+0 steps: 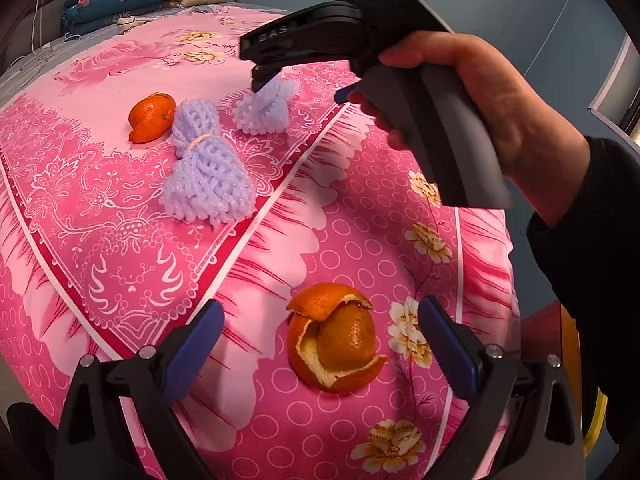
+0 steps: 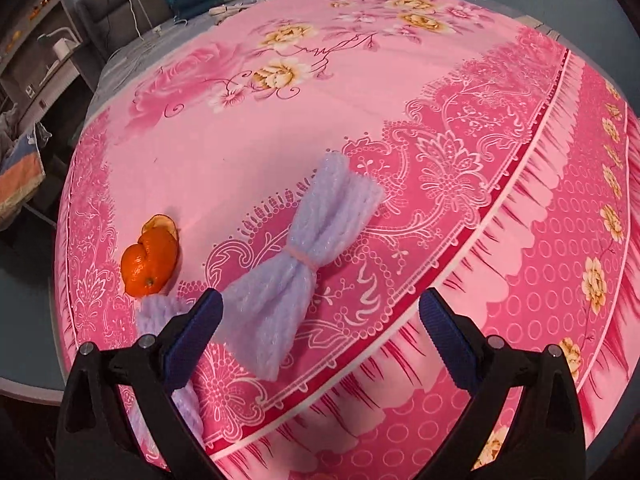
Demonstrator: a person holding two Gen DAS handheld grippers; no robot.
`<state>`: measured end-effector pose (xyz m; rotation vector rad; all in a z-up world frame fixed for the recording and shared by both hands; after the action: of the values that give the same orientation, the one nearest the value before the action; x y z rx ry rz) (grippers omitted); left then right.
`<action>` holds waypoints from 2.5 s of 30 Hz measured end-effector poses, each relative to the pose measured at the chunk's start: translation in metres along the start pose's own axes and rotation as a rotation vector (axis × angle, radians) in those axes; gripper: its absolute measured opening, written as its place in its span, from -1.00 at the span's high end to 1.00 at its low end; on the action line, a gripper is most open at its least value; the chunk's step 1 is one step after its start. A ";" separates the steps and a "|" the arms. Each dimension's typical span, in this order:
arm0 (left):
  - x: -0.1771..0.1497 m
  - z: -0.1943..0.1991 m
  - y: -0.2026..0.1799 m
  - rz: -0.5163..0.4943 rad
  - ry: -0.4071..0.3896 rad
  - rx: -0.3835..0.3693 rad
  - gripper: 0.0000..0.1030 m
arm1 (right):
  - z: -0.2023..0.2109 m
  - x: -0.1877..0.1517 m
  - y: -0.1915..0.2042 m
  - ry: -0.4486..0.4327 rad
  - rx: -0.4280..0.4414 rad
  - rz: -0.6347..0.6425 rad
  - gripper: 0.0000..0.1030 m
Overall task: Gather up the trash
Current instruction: 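Grasp the orange peel with the left gripper while the right gripper grasps the lavender mesh bundle, then lift the orange peel and lavender mesh bundle and carry both over the yellow bin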
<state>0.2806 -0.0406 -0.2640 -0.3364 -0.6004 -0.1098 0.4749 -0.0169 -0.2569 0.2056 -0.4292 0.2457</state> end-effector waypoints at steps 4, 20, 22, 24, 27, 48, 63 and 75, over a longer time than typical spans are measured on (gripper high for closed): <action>-0.002 -0.008 -0.001 0.000 0.019 -0.001 -0.48 | -0.011 0.003 0.006 0.022 -0.004 0.017 -0.83; 0.000 0.000 -0.004 0.033 0.011 -0.072 0.45 | -0.004 0.010 0.032 0.009 0.077 0.023 0.72; 0.003 0.003 -0.003 0.040 0.005 -0.084 0.45 | 0.000 0.011 0.034 0.005 0.089 0.028 0.74; 0.005 0.009 -0.003 0.036 -0.010 -0.088 0.45 | 0.005 0.011 0.035 -0.004 0.096 0.025 0.74; 0.007 0.018 -0.004 0.032 -0.026 -0.096 0.45 | 0.016 0.013 0.039 -0.026 0.119 0.033 0.75; 0.024 0.100 0.001 0.028 -0.174 -0.086 0.45 | 0.163 -0.022 0.037 -0.205 0.217 0.028 0.75; 0.029 0.170 -0.038 -0.069 -0.313 -0.064 0.45 | 0.246 -0.092 -0.003 -0.305 0.251 -0.082 0.75; 0.028 0.222 -0.092 -0.171 -0.406 -0.111 0.45 | 0.329 -0.169 -0.052 -0.434 0.197 -0.174 0.74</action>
<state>0.1665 -0.0514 -0.0508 -0.4187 -1.0280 -0.2435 0.2140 -0.1797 -0.0452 0.4914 -0.8135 0.0690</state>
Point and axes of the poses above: each gripper's, at about its wrist camera, not at the fingertips, and z roughly against the way its jaws point, y to its left, x to its top, the point moved 9 cm from there along -z, roughly the way its jaws point, and after that the axes turned 3 degrees about -z, right-handed, at the moved point
